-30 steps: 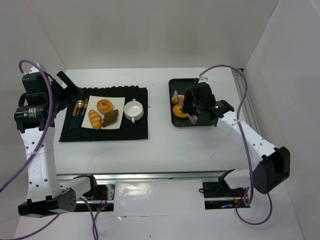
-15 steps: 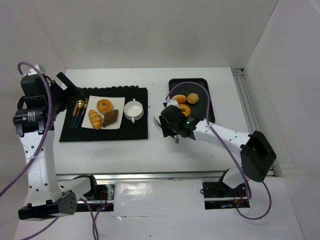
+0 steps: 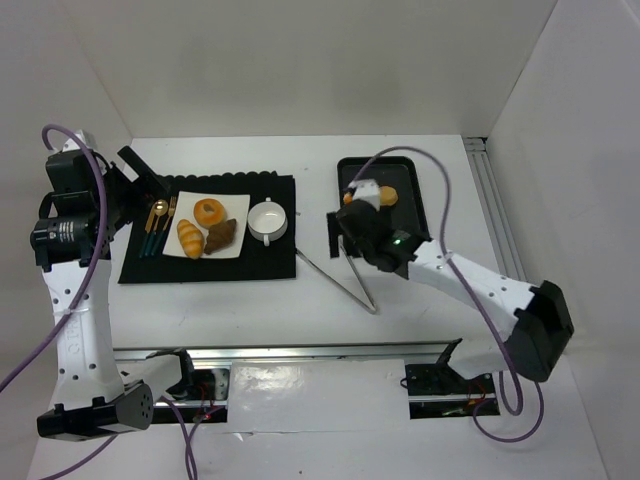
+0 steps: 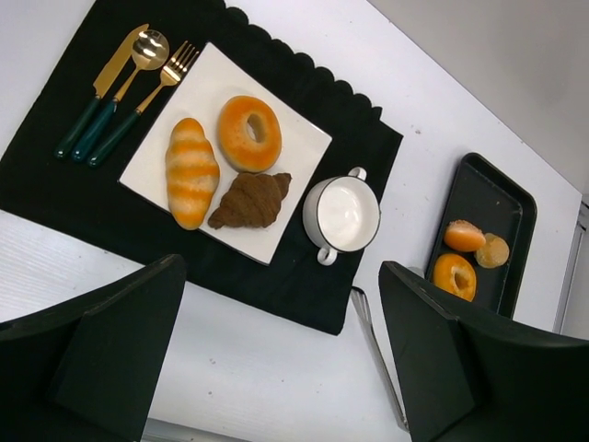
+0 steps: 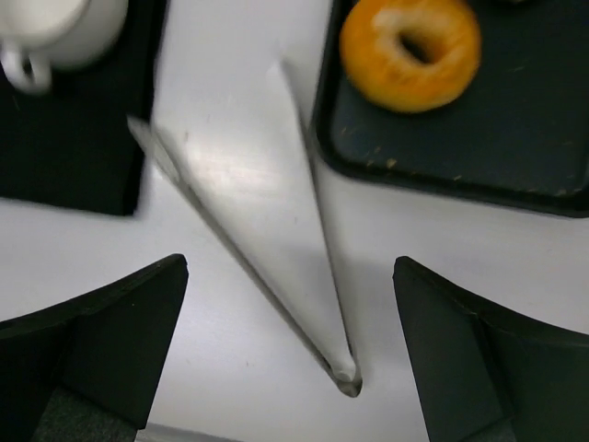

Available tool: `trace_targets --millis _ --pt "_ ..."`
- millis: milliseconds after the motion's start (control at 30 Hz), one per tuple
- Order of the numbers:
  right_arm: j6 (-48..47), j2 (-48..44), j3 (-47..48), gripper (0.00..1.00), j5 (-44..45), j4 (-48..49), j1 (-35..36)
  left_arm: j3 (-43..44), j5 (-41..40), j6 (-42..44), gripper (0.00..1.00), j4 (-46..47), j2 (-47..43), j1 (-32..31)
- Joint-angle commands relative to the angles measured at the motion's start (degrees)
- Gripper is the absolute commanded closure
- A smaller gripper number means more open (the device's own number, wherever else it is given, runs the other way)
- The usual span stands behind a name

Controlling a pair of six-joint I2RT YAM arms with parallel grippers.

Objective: Place the bread

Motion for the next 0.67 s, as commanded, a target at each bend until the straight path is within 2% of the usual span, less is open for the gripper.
trace_targets --millis 0,100,133,200,233,333,633 --pt "6.1 -5.8 5.3 0.00 9.6 -4.9 -7.2 0.1 2.4 0.6 0.00 2.5 0.2 0.3" --pt "11.6 -9.1 4.8 0.00 7.6 -6.9 -14.3 -0.5 2.4 1.1 0.00 2.5 0.2 0.3" --pt "12.5 -10.4 4.3 0.00 5.4 -6.9 -20.4 -0.5 2.4 1.1 0.00 2.5 0.2 0.3" --pt "13.6 -11.5 1.7 0.00 -2.5 -6.9 -26.7 -0.5 3.6 1.8 0.00 2.5 0.8 0.3" --pt "13.6 -12.0 -0.7 0.00 -5.7 -5.8 -32.4 -0.5 4.7 1.8 0.00 2.5 1.3 0.3" --pt "13.6 -12.0 -4.3 0.00 -14.2 -5.1 -39.4 -0.5 5.8 2.5 0.00 2.5 3.3 0.3" --pt "11.1 -9.2 -11.0 0.01 -18.9 -2.8 -43.3 -5.7 4.7 4.7 0.00 3.9 7.0 -1.5"
